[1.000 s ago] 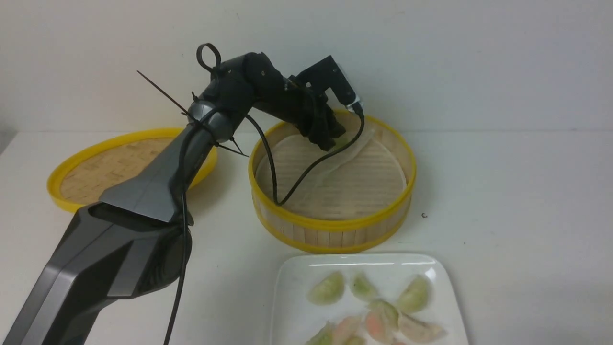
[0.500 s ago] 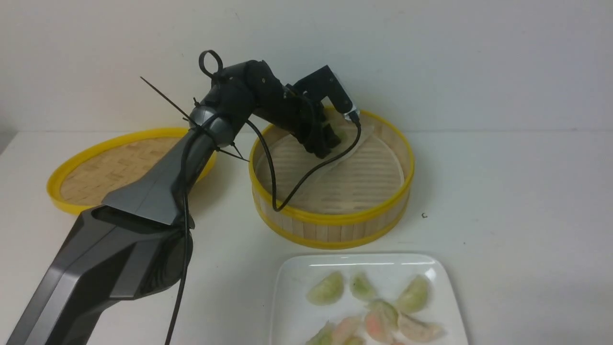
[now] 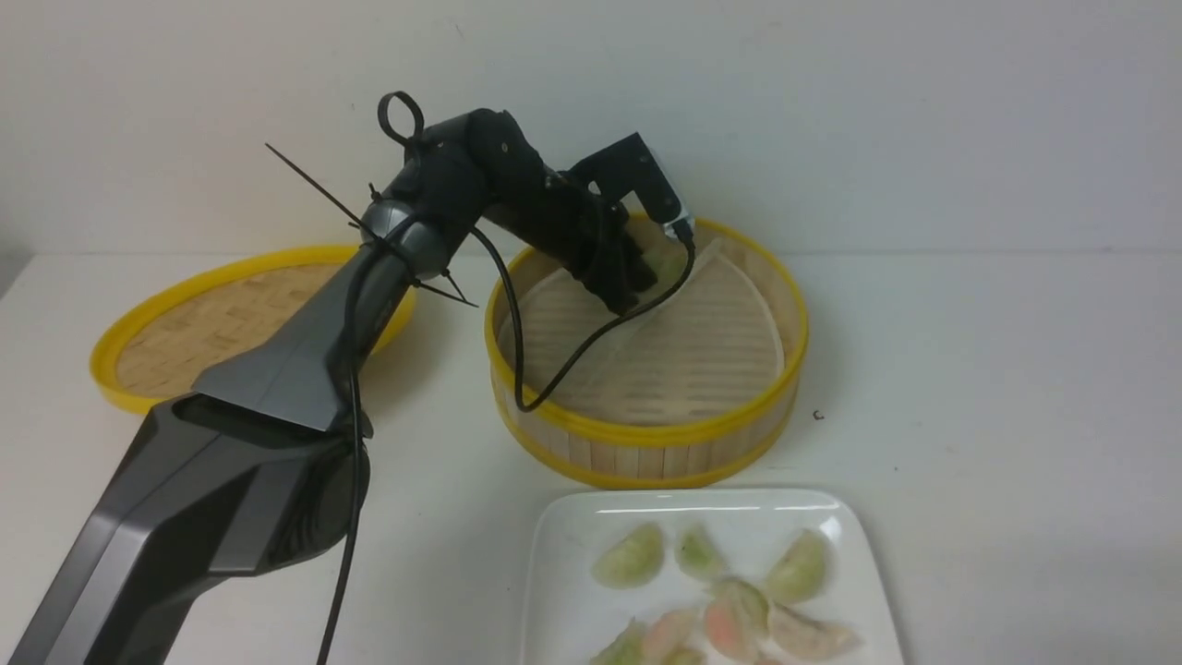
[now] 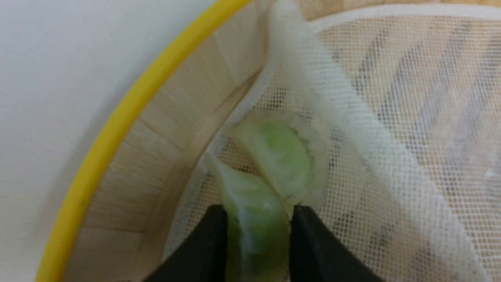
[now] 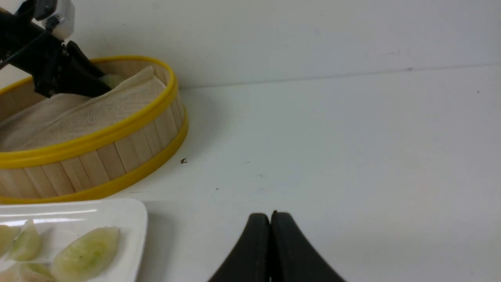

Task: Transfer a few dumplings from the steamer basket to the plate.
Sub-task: Use the left arm to grab a dumpling from the steamer

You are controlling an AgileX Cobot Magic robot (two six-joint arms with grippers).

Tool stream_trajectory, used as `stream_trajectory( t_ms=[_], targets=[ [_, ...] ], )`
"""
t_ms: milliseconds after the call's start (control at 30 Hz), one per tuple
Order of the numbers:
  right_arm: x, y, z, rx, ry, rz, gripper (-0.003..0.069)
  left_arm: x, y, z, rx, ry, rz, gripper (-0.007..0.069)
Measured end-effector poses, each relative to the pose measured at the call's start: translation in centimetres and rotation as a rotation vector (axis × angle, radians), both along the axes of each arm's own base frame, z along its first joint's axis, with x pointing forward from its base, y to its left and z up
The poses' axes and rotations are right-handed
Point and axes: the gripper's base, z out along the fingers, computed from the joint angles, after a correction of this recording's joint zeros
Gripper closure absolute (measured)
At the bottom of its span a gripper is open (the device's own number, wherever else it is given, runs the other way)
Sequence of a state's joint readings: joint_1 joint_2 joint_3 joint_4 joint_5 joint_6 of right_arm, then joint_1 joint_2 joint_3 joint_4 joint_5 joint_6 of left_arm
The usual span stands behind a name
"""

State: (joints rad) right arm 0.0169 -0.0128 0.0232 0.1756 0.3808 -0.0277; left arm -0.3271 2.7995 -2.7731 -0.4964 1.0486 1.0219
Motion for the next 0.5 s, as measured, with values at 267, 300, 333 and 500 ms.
stream_trajectory(
  t_ms=[267,300,333,500],
  targets=[
    [0.0,0.0,0.0,0.000,0.000,0.000,0.0674,-1.3,0.2,2.6,0.036,0.054,-0.061,0.0441],
    [0.0,0.0,0.0,0.000,0.000,0.000,0.0674,-1.3,0.3,3.2,0.030,0.045,-0.059,0.0441],
    [0.0,0.0,0.0,0.000,0.000,0.000,0.0674,-1.3,0.3,4.0,0.020,0.032,-0.051,0.0441],
    [0.0,0.0,0.0,0.000,0.000,0.000,0.0674,-1.7,0.6,6.9,-0.037,0.027,0.010,0.0441]
  ],
)
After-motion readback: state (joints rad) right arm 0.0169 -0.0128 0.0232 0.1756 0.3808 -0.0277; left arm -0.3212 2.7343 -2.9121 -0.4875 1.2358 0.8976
